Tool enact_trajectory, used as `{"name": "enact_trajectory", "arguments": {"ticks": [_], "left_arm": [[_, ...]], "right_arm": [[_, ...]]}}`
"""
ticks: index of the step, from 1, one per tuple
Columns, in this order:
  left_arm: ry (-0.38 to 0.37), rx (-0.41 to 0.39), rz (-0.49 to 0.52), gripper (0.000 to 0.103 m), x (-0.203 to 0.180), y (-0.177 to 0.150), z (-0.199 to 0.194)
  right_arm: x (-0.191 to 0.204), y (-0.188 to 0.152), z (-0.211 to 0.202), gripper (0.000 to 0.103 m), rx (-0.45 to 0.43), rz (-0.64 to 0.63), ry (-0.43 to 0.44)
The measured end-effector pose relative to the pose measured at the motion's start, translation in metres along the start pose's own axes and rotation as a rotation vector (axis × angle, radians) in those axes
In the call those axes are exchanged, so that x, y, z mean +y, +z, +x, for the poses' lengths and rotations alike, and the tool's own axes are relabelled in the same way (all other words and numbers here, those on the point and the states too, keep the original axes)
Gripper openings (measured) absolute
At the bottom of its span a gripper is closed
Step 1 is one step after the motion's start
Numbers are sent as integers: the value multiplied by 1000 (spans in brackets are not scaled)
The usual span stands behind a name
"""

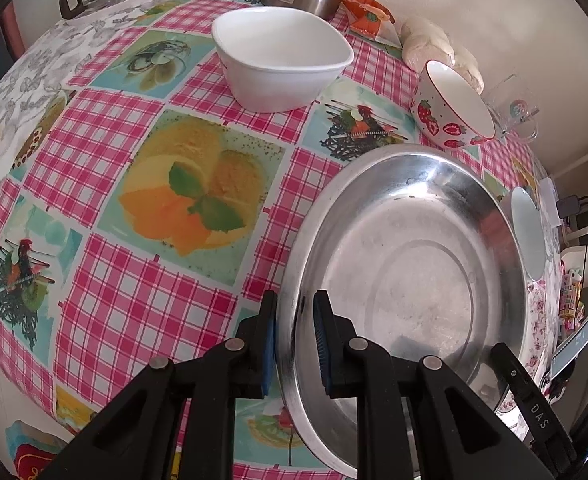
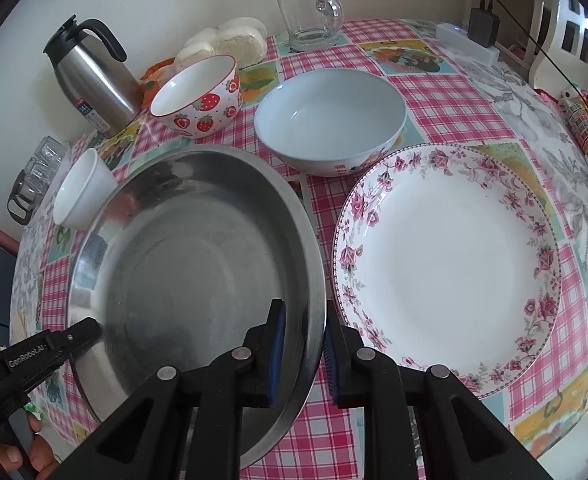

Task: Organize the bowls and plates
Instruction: 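Lift the steel basin with both grippers and carry it across the table, then lower the basin onto the table and open both grippers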

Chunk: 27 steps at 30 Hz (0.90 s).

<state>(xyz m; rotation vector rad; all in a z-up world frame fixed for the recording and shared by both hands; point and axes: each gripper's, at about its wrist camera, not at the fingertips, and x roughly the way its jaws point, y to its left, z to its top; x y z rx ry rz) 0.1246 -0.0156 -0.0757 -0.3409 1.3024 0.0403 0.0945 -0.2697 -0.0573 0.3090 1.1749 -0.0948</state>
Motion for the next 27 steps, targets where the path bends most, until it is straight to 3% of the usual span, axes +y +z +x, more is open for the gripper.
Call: {"name": "enact_trajectory", "arguments": {"ticks": [5, 7, 15, 19, 27], "left_arm": [[8, -18, -1, 21, 1, 1, -7], [14, -29, 0, 30, 2, 0, -10], [51, -41, -6, 59, 2, 0, -13], [76, -54, -4, 74, 1, 0, -13], [124, -76, -34, 91, 6, 4, -13]], "right_arm": [[0, 1, -4, 26, -27, -1, -13], [1, 1, -5, 28, -38, -9, -19], [12, 2, -10, 62, -82, -57, -42], [18, 1, -10, 70, -97, -93, -49], [28, -1, -11, 89, -117, -148, -59]]}}
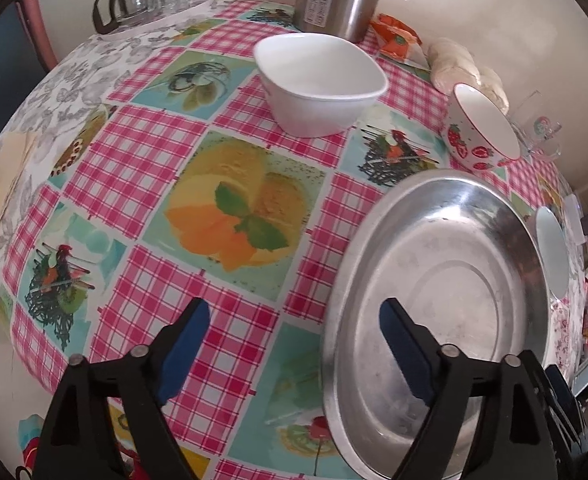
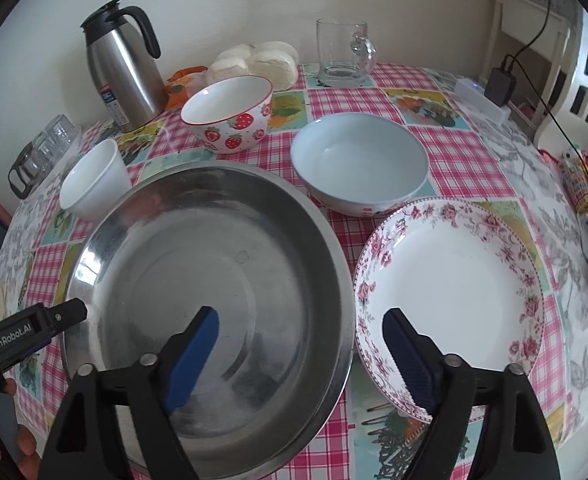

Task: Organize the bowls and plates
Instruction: 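Lower the basin onto the table and open both grippers, then move both tools toward the rose-rimmed white plate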

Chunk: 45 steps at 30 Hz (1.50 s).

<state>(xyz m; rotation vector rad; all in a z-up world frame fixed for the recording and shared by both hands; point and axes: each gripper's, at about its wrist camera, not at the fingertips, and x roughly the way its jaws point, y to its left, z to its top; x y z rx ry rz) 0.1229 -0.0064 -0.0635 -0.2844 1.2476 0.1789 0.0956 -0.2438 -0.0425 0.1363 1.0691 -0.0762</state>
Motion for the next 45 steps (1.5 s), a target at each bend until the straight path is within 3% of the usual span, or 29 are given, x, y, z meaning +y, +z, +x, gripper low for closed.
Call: {"name": "enact_trajectory", "arguments": {"ticks": [6, 10, 19, 27, 35, 40, 45], "left_arm": [[27, -21, -5, 100, 3, 2, -1], [51, -59, 5, 101, 3, 3, -6], [18, -198, 55, 101, -9, 7, -30], [52, -277, 171, 101, -41, 5, -54], [-189, -376, 247, 101, -69, -10, -92], [-226, -401, 308, 101, -96, -28, -106], [-254, -398, 397, 101, -129, -52, -113]], "right_arm": [[1, 0, -1, 103, -17, -10, -6], [0, 0, -3, 103, -31, -3, 0], [-5, 1, -9, 103, -68, 18, 13], [-27, 7, -29, 103, -123, 80, -9], [-69, 9, -58, 103, -193, 187, -19], [-93, 8, -69, 103, -233, 204, -32], [-122, 7, -71, 103, -214, 226, -9]]}}
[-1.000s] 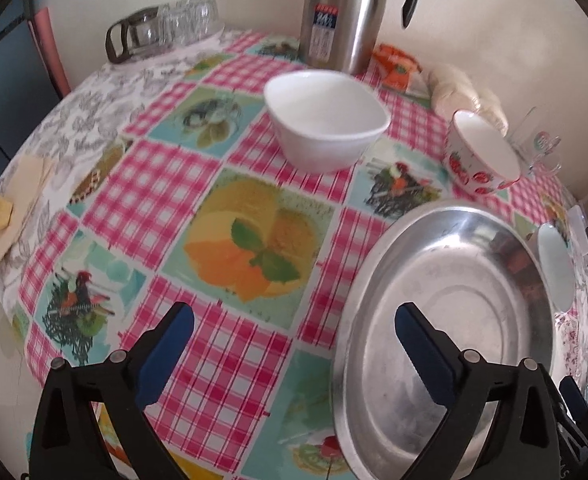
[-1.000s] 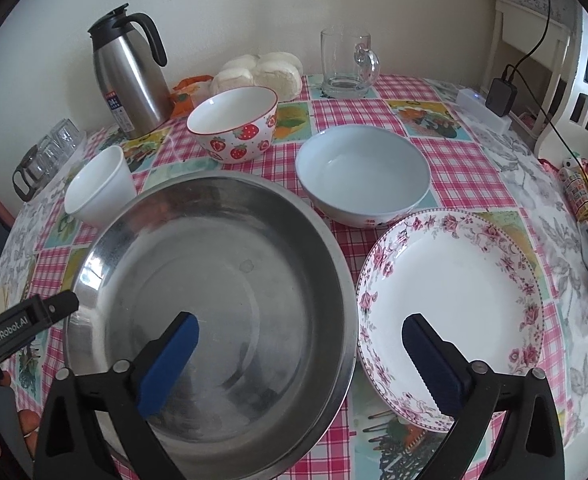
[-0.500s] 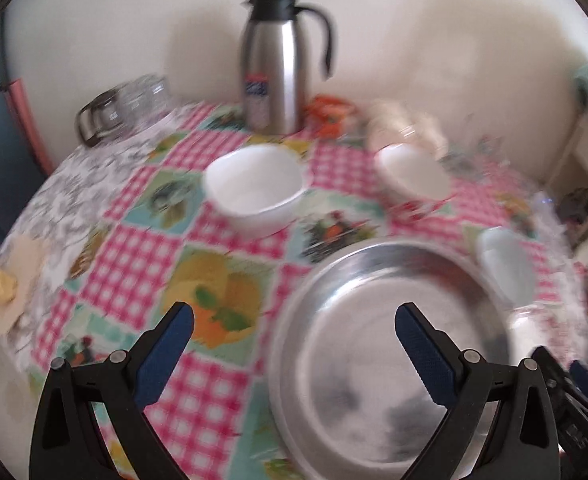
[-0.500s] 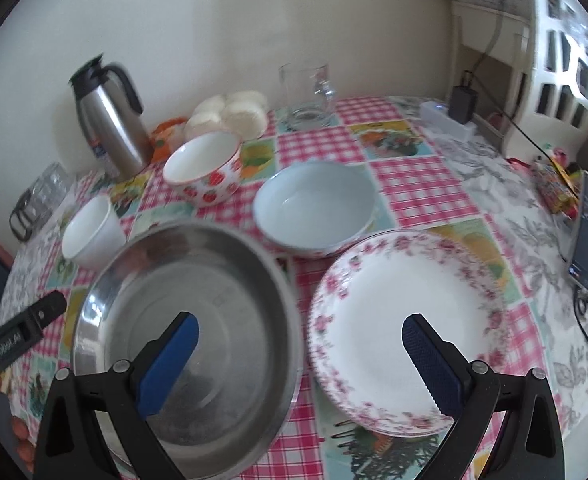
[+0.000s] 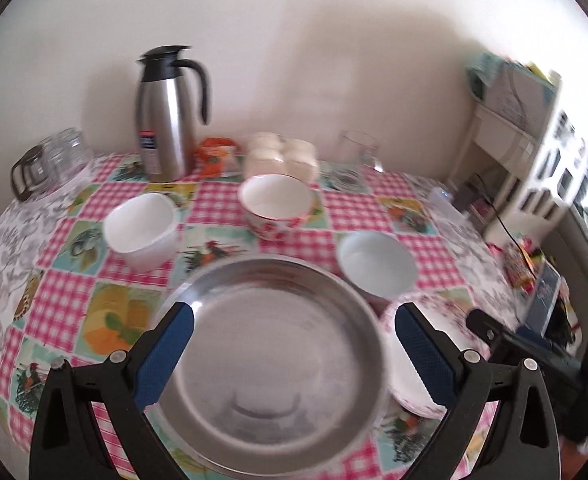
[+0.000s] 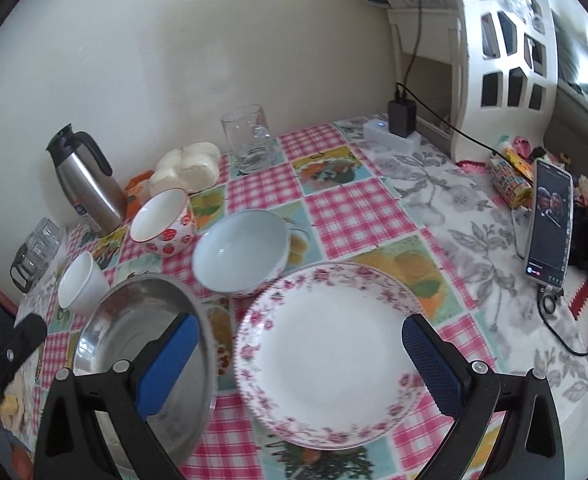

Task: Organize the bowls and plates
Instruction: 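Move both tools toward the rose-rimmed white plate, then close the left gripper on the plate rim while the right gripper grips it too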

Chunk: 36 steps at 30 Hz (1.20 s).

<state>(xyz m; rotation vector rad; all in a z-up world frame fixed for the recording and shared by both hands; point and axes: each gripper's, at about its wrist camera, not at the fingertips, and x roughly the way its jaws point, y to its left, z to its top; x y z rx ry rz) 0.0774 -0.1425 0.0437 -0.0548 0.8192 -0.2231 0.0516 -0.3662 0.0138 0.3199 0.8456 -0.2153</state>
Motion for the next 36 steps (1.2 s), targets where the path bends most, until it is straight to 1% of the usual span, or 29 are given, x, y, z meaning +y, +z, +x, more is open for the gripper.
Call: {"name": "enact_trajectory", "arguments": {"ticks": [3, 7, 9, 11, 15, 17, 20, 22, 24, 26, 28, 33, 36], "left_arm": [[-52, 24, 38, 101, -23, -6, 3], [-103, 55, 61, 101, -49, -13, 6], [-149, 81, 66, 101, -61, -16, 8], [-192, 97, 57, 101, -71, -18, 10], [-231, 92, 44, 101, -88, -24, 12], [-266, 102, 22, 101, -92, -26, 16], [-289, 115, 12, 101, -98, -28, 22], [-294, 117, 13, 101, -105, -30, 26], [-303, 146, 25, 101, -114, -34, 31], [-301, 188, 36, 101, -122, -39, 38], [-283, 244, 43, 101, -129, -47, 47], [-247, 373, -1, 101, -135, -65, 69], [-215, 409, -13, 101, -135, -74, 78]], "right_arm": [[-20, 3, -2, 103, -4, 10, 21], [-43, 7, -4, 103, -7, -17, 9], [-56, 8, -4, 103, -1, -24, 15], [-67, 10, -4, 103, 5, -21, 24], [-93, 15, -1, 103, 16, 12, 54], [-103, 16, 0, 103, 12, 5, 44], [-116, 19, 2, 103, 6, -9, 35], [-124, 20, 5, 103, 12, -13, 47], [-132, 19, 10, 103, 27, -13, 55], [-138, 18, 15, 103, 40, -5, 61], [-142, 16, 20, 103, 53, -2, 71], [-147, 6, 42, 103, 125, 8, 108], [-148, 1, 53, 103, 156, 15, 116]]}}
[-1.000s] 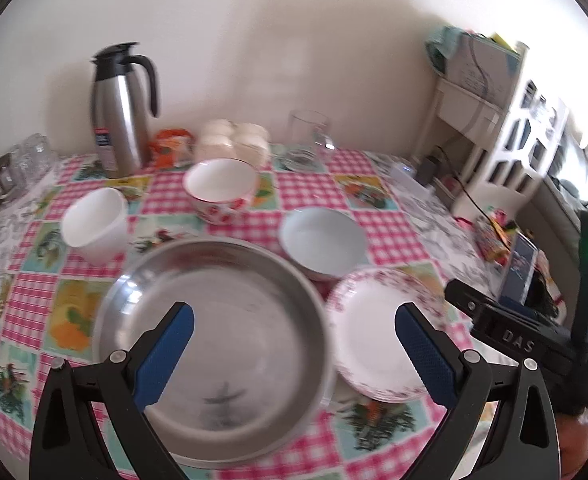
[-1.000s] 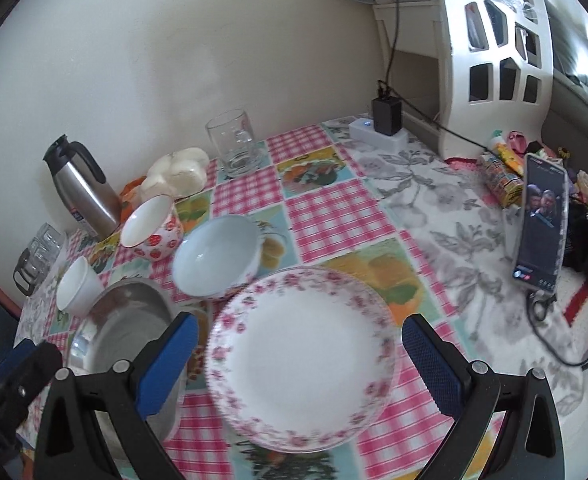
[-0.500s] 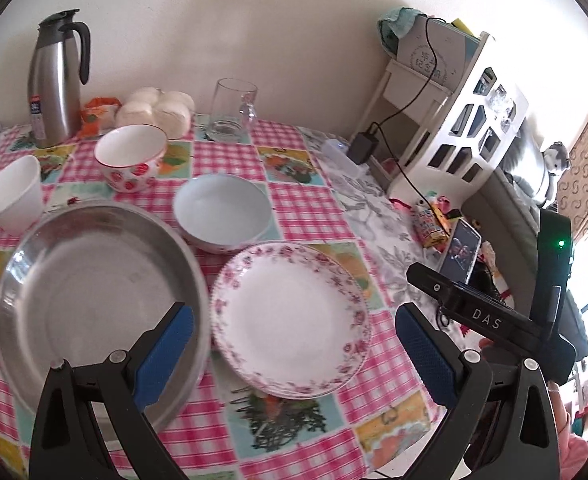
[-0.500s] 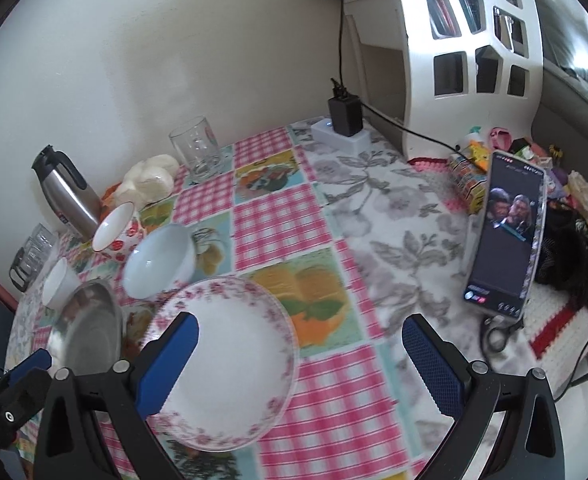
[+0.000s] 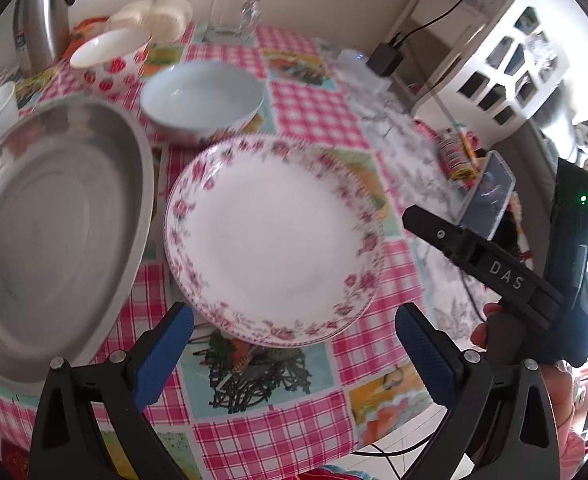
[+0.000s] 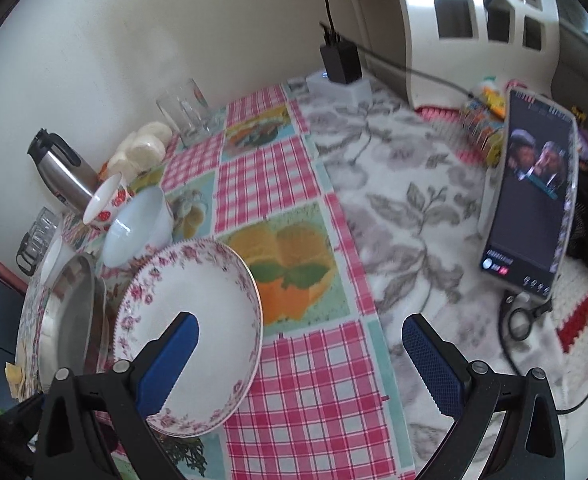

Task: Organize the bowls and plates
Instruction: 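Close the left gripper on the plate rim while the right gripper grips it too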

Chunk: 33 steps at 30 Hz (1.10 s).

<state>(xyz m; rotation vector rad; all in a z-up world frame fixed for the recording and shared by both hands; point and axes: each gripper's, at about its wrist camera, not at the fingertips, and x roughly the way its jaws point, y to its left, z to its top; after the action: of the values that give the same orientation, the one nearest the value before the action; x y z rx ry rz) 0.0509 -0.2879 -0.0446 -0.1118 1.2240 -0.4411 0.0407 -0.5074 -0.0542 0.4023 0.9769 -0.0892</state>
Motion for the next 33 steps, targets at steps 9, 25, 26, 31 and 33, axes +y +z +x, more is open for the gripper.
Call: {"name": "enact_trajectory", "arguments": {"ticks": [9, 25, 26, 31, 33], "left_arm": [[21, 68, -80, 101, 15, -1, 21], [52, 67, -141, 64, 32, 4, 34], [49, 74, -150, 62, 33, 4, 36], [38, 104, -180, 49, 37, 2, 43], [43, 100, -185, 47, 38, 2, 43]], "right_arm": [[-1, -4, 27, 103, 70, 42, 77], [3, 8, 51, 82, 50, 30, 127], [4, 8, 52, 78, 50, 27, 128], [8, 11, 59, 50, 59, 0, 143], [9, 11, 60, 44, 57, -7, 151]]}}
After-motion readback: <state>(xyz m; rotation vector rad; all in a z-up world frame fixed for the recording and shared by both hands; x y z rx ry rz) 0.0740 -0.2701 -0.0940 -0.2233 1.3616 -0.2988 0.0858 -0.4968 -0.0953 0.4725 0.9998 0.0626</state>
